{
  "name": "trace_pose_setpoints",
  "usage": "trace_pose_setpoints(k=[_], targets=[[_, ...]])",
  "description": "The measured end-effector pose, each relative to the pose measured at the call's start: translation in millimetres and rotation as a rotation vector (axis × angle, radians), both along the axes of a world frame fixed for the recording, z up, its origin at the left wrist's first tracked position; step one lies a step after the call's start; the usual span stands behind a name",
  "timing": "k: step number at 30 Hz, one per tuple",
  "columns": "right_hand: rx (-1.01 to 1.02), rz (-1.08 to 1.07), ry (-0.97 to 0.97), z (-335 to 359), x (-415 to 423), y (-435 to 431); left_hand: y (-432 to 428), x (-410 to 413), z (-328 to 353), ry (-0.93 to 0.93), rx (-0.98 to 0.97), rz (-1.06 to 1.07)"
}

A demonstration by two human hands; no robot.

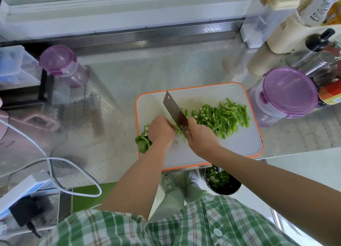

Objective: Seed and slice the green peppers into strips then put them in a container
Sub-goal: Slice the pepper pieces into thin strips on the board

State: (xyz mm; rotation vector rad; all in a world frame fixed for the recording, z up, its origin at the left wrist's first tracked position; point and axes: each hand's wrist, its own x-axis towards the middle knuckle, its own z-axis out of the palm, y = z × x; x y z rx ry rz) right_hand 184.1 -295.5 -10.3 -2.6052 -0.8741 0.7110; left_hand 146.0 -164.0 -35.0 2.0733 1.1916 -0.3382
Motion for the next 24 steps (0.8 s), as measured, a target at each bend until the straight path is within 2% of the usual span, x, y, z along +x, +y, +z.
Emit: trace_pose_setpoints(k=[5,10,17,21,24], targets=[[-0.009,-0.019,0.016,-2.1,-1.1,4.6,0.4,0.8,-1.7,0.009,-0.003,0.003],[-0.122,0.01,-0.061,-13.7,-8.6,10.9,1.8,0.7,-4.7,0.017,-0.006,0.007],[0.046,-0.133,-0.022,-16.6,2.9,7.9,0.6,-0.1,-6.6,-0.01,0.012,0.015],[0.107,-0.065,-0.015,-7.5,11.0,4.9,-1.1,-1.3,-8.6,-0.027,0.036,0.017],[0.067,-0.006,0.006,0.9,7.2,5.8,-1.4,-1.7,-8.3,-0.039,0.036,0.026]])
